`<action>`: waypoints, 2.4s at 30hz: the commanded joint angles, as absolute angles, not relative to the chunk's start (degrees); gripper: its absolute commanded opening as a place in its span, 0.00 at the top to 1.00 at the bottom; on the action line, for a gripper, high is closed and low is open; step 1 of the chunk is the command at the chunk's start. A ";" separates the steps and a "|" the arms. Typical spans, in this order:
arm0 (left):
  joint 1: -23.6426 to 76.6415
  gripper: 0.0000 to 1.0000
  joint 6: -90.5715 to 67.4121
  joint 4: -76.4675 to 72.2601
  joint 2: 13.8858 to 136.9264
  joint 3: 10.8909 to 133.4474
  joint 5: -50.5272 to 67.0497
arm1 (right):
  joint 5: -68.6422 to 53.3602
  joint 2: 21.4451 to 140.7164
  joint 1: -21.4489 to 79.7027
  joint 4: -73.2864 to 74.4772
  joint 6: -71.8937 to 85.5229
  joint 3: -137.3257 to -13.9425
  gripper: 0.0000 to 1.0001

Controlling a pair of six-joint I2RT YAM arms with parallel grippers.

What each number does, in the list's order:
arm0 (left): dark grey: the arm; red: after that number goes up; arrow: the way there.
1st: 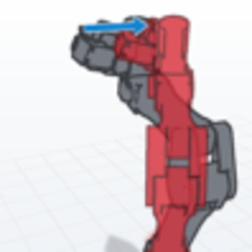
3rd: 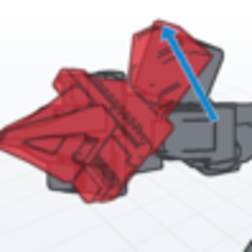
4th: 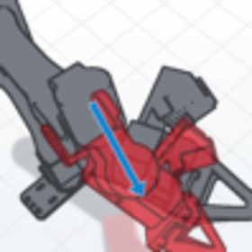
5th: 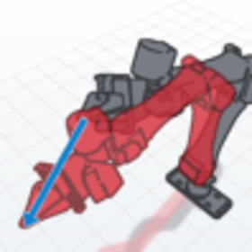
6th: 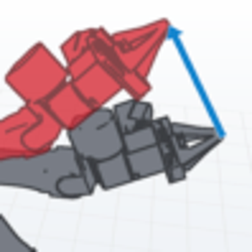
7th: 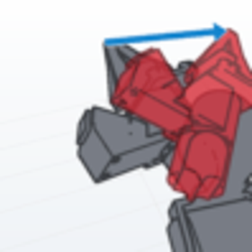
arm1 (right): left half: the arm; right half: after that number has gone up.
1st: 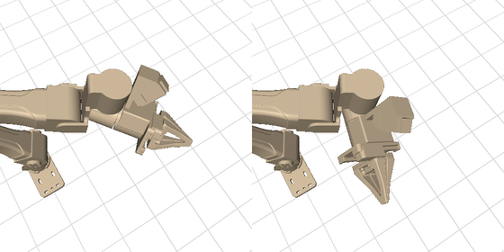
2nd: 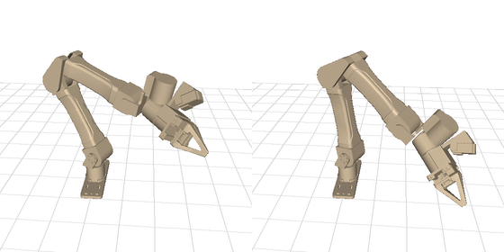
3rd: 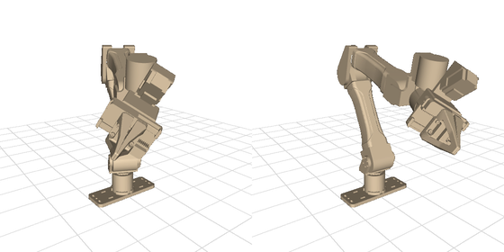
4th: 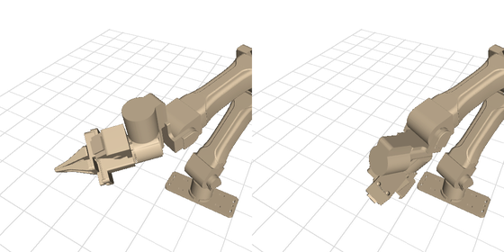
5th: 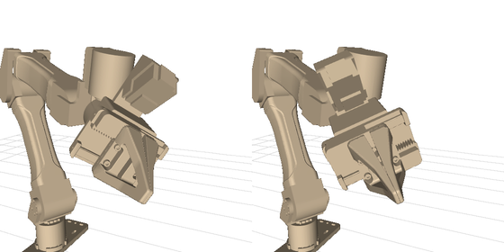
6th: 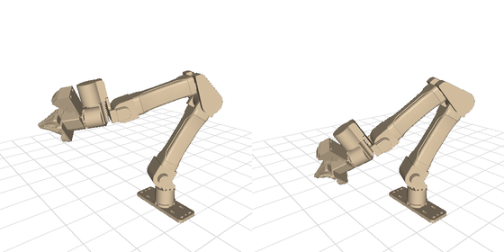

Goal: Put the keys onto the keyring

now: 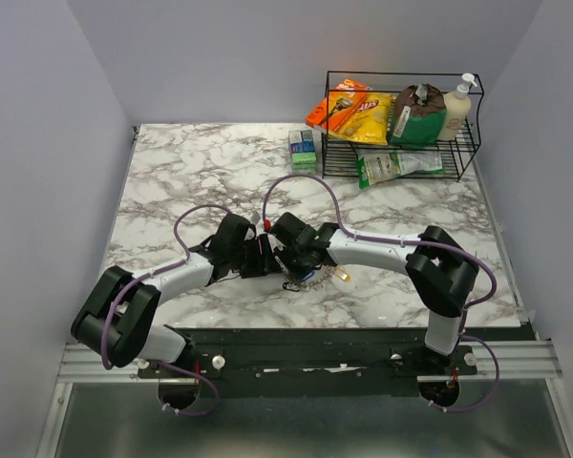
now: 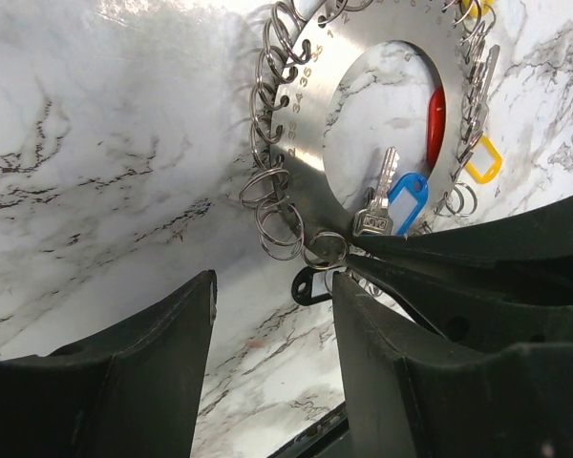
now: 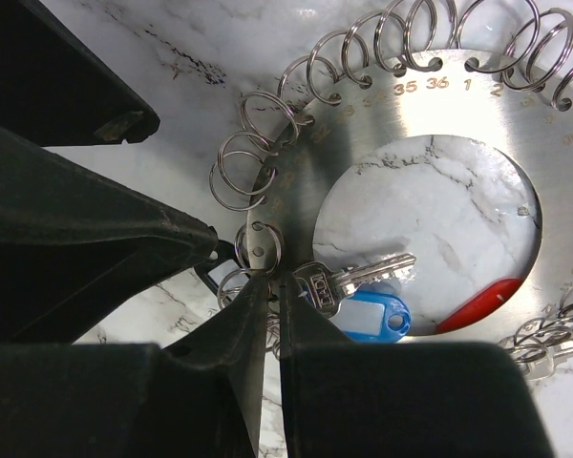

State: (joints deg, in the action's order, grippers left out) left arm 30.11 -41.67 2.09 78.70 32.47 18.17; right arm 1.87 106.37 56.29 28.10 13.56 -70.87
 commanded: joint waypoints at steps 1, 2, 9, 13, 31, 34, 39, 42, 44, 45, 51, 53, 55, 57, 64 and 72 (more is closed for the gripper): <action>30.59 0.40 -41.75 1.49 79.28 33.92 16.44 | 2.73 105.12 56.51 27.51 14.24 -70.22 0.83; 30.76 0.40 -41.75 1.58 79.28 33.93 16.44 | 2.81 104.94 56.43 27.51 14.33 -70.31 0.83; 31.46 0.40 -41.57 1.76 79.80 34.45 16.00 | 4.57 102.83 56.51 27.42 14.94 -69.96 0.82; 31.73 0.40 -41.48 1.85 79.98 34.72 15.91 | 6.85 101.95 56.51 27.07 16.52 -69.26 0.82; 32.08 0.40 -41.13 3.08 79.63 35.24 15.12 | 8.26 108.02 56.51 27.69 17.84 -73.12 0.83; 32.17 0.40 -41.04 3.25 79.63 35.33 15.03 | 8.17 108.46 56.43 27.68 17.67 -73.39 0.83; 32.17 0.40 -40.78 4.04 79.45 35.60 14.77 | 7.56 108.72 56.43 27.95 17.14 -74.00 0.83; 32.17 0.40 -40.69 4.22 79.37 35.77 14.50 | 6.07 108.81 56.43 27.86 16.61 -74.18 0.83; 32.08 0.40 -40.52 4.48 79.28 35.77 14.24 | 5.19 108.98 56.34 27.69 16.26 -74.27 0.83; 32.08 0.40 -40.52 4.48 79.19 35.95 14.15 | 4.49 109.07 56.42 27.60 16.26 -74.27 0.83; 32.17 0.40 -40.43 4.92 78.84 35.77 13.71 | 2.72 109.42 56.43 27.07 16.35 -74.36 0.83; 32.17 0.40 -40.34 4.92 78.58 35.60 13.45 | 2.20 109.16 56.43 26.63 16.61 -74.18 0.83; 32.17 0.40 -40.52 4.92 78.49 35.33 13.36 | 1.76 108.90 56.34 26.54 17.05 -74.18 0.83; 32.08 0.40 -40.43 4.92 78.31 35.16 13.36 | 1.58 108.28 56.34 26.02 17.31 -73.92 0.83; 32.17 0.40 -40.34 5.01 77.96 34.89 13.01 | 0.97 107.58 56.25 25.14 17.23 -73.74 0.83; 32.17 0.39 -39.38 7.20 76.20 35.16 11.16 | 1.84 105.65 56.16 24.08 17.05 -73.30 0.83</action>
